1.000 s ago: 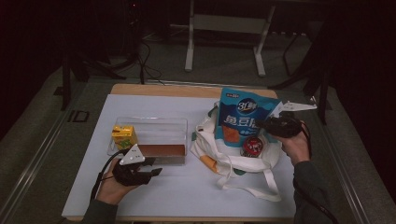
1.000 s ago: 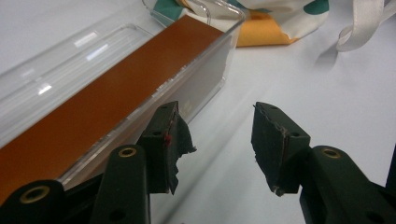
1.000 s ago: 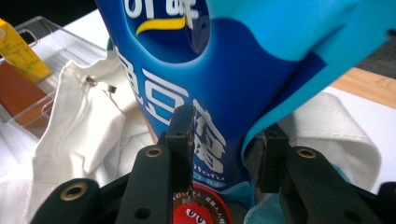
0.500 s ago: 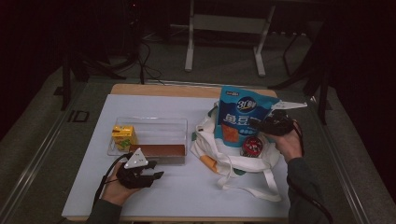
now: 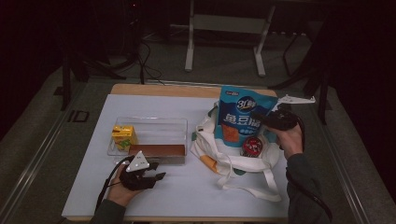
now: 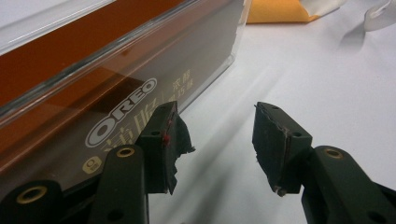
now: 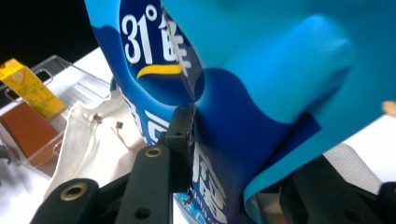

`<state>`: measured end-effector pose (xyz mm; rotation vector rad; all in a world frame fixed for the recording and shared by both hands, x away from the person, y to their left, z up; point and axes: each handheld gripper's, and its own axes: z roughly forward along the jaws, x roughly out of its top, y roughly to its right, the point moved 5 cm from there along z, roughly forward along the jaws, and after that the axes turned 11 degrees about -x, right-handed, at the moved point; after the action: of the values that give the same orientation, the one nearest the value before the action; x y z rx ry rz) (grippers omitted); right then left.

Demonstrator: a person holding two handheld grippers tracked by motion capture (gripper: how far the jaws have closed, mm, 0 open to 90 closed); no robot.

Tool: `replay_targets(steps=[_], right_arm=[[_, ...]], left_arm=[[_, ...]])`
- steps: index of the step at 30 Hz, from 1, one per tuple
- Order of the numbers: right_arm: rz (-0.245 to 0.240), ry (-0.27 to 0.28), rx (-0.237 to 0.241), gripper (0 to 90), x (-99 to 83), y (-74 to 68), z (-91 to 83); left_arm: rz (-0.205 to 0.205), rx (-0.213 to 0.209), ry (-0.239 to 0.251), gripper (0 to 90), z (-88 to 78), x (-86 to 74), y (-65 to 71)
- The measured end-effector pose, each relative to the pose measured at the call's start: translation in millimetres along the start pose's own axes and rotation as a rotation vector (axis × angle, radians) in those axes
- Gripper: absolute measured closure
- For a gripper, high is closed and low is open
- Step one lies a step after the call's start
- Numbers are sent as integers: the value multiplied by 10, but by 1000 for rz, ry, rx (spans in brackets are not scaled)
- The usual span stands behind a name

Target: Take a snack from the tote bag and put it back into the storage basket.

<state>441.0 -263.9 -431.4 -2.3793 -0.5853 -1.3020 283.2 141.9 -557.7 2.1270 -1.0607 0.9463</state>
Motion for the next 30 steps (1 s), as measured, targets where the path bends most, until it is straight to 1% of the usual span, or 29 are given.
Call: replay_targets(steps=[2,4,6,9,12,14,17,20,22,24,26,28,30], right_arm=[[2,0,-4,651,6,7,7],[9,2,5,664,19,-1,12],[8,5,13,680,33,-16,15],[12,12,20,709,57,-45,22],[12,22,14,746,75,-73,31],[20,25,19,787,81,-87,36],[28,18,20,838,87,-106,44],[40,10,25,861,91,-111,44],[52,7,30,872,94,-112,41],[68,5,36,885,94,-111,38],[91,4,41,889,94,-107,38],[114,5,46,892,97,-106,42],[130,3,56,894,105,-109,41]], left_arm=[[3,2,7,511,5,-1,0],[1,0,8,510,13,-7,-5],[3,9,3,510,22,-19,-12],[-3,11,5,511,36,-38,-19],[1,16,6,510,42,-43,-24],[1,16,11,510,44,-47,-28],[-5,20,16,509,54,-65,-36],[-8,20,14,505,67,-77,-40],[-8,15,11,500,79,-85,-38],[-3,19,8,498,85,-87,-35],[-9,19,21,493,72,-90,-43],[-24,10,39,491,59,-91,-53],[-30,9,45,490,54,-93,-58]])
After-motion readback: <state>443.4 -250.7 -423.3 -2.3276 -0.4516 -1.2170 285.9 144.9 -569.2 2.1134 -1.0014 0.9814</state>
